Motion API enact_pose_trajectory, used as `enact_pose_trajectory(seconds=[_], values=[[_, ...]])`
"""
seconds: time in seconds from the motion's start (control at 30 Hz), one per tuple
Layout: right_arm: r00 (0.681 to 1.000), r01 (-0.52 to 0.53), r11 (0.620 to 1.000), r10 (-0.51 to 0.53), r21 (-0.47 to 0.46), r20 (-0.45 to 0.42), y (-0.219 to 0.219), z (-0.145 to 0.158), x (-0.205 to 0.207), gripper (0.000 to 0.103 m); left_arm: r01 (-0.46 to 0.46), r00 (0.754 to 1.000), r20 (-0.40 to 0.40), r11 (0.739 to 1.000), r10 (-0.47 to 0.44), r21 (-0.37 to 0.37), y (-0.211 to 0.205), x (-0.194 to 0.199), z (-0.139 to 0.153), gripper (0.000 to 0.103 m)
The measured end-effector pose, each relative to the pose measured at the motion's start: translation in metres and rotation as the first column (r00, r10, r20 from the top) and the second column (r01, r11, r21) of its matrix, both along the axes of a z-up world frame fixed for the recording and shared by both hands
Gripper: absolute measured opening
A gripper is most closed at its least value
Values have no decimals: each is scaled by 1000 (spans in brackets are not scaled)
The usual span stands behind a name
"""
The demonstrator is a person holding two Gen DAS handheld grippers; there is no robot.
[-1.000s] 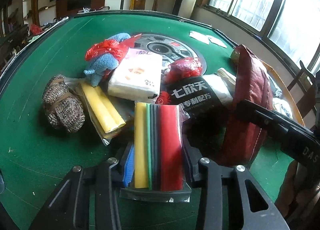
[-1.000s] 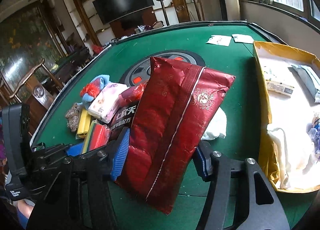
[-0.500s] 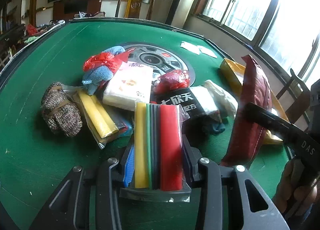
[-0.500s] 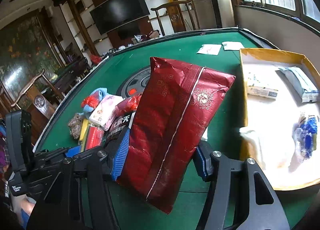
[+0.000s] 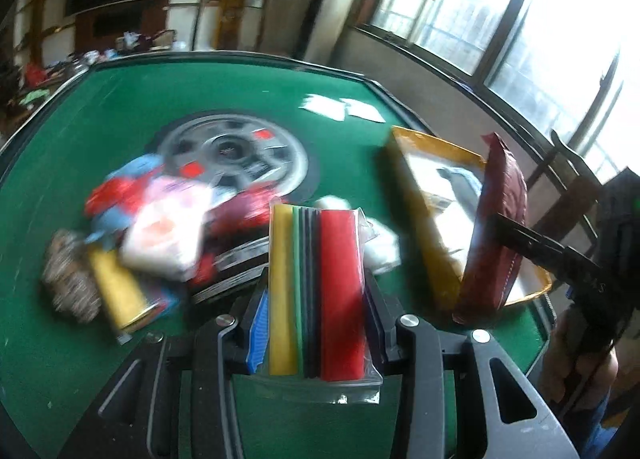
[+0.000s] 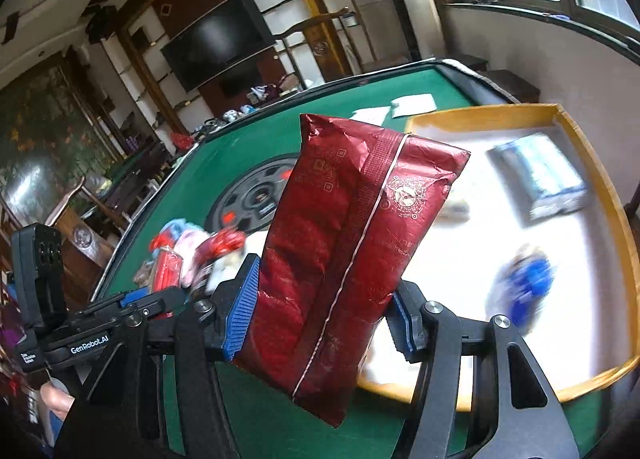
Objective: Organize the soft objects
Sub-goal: 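Carry the sponge pack and red bag into the box and open both tools, then withdraw both open tools from the box back to the heap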
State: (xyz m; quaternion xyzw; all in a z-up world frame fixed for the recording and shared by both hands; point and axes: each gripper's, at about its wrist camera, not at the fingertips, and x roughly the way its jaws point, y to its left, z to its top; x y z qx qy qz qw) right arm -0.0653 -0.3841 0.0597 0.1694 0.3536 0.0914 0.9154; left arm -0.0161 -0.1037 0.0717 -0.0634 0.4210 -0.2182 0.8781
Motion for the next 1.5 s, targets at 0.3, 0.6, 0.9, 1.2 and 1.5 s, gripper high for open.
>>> enact_pose_trajectory(seconds=[0.3,0.6,0.9,1.2,1.5], values=[[991,101,983,-113,-150,-73,-91,22,27,57,163,985,-55,987,-163,5,-110,34,-3,41],[980,76,978,-109,-195,-166,-132,5,92,58,201,971,-123,979,-203,-29,-182,66,-19,41],[961,6,978,-63,-208,-270,-134,-28,144,59,208,967,-157,978,-202,21,-208,70,-47,42],[975,52,979,-92,-196,-201,-143,-7,121,60,233,965,-136,971,-224,47,-215,63,-41,49],[955,292,900,-255,-323,150,-108,57,38,60,186,977,-106,982,-188,-22,-186,51,-15,49]])
